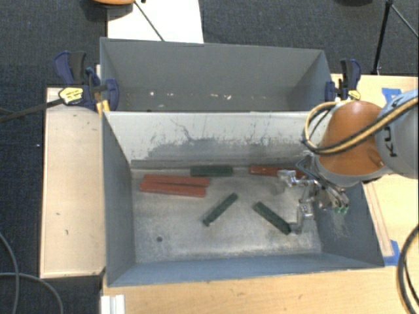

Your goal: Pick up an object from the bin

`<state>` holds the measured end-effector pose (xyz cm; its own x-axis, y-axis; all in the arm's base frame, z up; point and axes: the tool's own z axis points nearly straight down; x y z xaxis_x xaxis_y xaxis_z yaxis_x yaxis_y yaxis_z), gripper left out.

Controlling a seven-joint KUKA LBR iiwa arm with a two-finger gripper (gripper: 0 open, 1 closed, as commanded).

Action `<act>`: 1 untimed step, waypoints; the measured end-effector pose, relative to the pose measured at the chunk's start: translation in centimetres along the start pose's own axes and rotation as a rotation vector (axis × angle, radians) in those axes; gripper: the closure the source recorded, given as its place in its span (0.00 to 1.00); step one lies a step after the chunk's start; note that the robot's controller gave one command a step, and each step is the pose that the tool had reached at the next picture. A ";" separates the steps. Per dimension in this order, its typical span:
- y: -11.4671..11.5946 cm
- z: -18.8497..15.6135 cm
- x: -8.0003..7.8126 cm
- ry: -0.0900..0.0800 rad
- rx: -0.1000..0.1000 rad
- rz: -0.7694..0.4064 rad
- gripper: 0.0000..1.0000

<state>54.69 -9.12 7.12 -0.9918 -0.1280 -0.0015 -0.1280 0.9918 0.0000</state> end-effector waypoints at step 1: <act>2.2 0.0 4.6 0.000 0.000 -0.193 1.00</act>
Offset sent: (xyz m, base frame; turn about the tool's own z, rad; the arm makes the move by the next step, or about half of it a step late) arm 0.0000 0.0000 0.0000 0.0000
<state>49.83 -7.50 7.08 -0.9487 -0.3162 -0.0014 -0.3162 0.9487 -0.0005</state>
